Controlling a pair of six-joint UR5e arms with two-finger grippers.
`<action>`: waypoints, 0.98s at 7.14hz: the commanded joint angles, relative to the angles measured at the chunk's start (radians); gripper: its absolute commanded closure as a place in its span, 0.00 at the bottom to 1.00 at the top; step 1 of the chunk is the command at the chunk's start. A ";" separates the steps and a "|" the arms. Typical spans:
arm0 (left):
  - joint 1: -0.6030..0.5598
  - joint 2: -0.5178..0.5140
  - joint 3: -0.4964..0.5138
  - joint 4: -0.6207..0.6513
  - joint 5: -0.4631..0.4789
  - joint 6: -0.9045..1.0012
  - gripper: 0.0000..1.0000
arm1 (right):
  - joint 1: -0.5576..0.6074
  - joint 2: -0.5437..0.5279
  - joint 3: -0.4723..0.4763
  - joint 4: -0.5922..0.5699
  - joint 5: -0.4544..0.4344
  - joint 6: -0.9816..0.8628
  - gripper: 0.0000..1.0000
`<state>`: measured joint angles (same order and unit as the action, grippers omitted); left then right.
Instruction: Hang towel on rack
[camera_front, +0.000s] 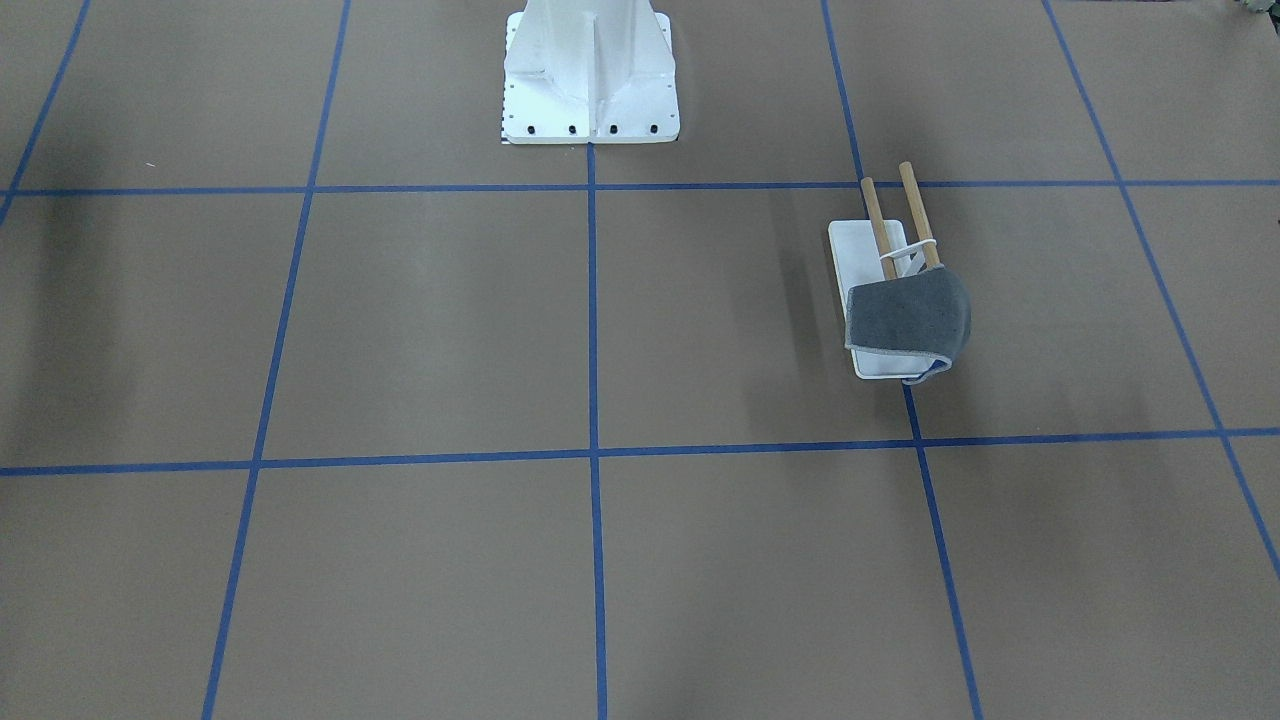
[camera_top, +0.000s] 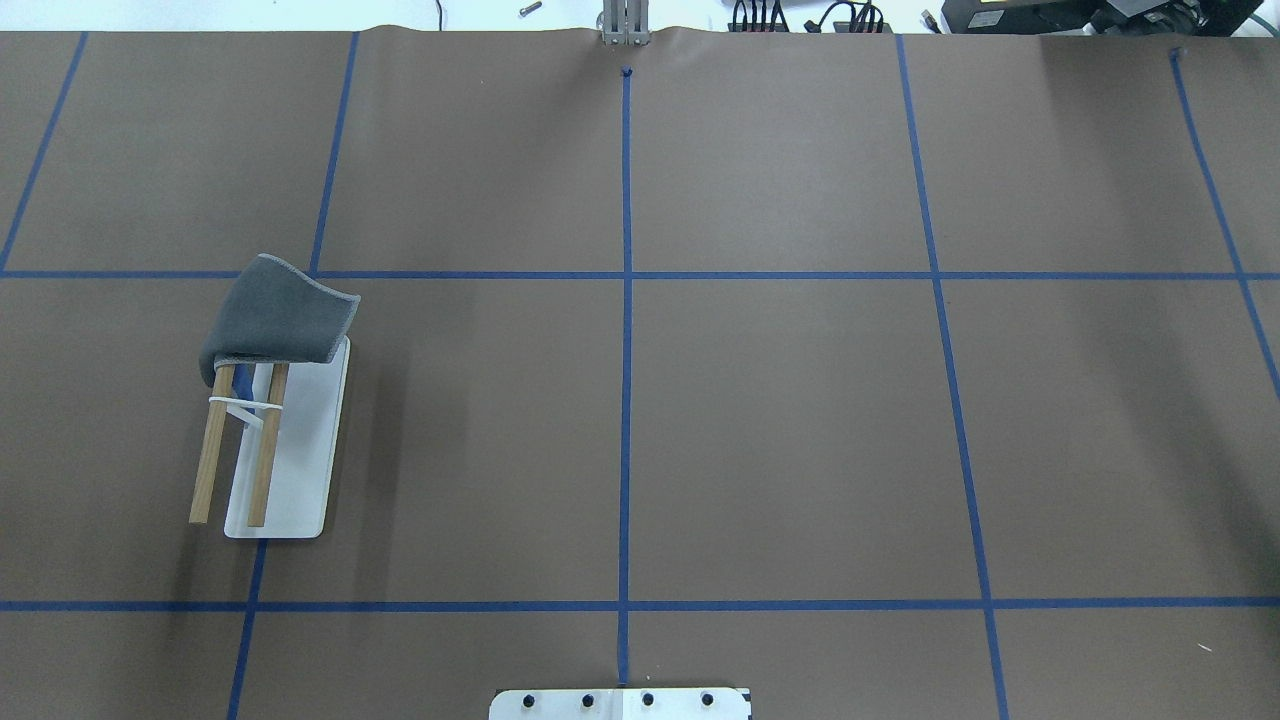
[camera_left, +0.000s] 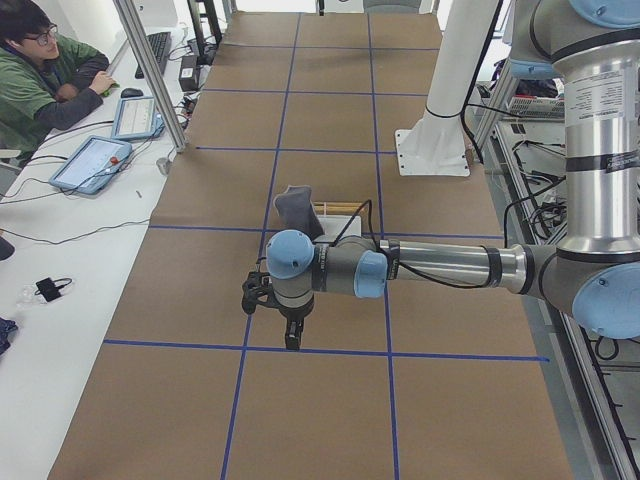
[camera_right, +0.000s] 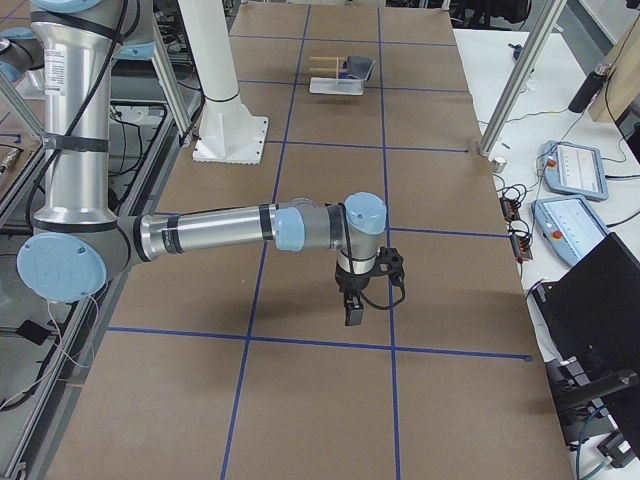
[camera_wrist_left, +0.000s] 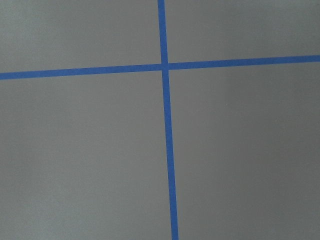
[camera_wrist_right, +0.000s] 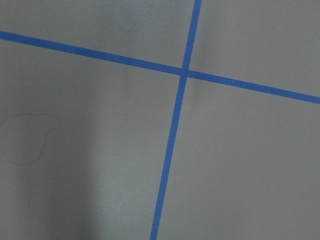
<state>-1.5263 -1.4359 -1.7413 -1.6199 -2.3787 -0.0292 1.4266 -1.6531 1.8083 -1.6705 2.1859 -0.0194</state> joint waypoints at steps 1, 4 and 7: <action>0.000 0.000 -0.001 0.000 0.000 0.000 0.02 | 0.000 0.000 0.000 0.000 0.000 -0.001 0.00; 0.000 0.000 0.000 0.002 0.000 0.000 0.02 | -0.002 0.001 -0.001 0.000 0.005 -0.001 0.00; 0.000 0.000 0.000 0.002 0.000 0.000 0.02 | -0.002 0.001 -0.001 0.000 0.017 -0.001 0.00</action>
<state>-1.5263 -1.4358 -1.7411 -1.6184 -2.3792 -0.0292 1.4251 -1.6522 1.8071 -1.6705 2.1973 -0.0200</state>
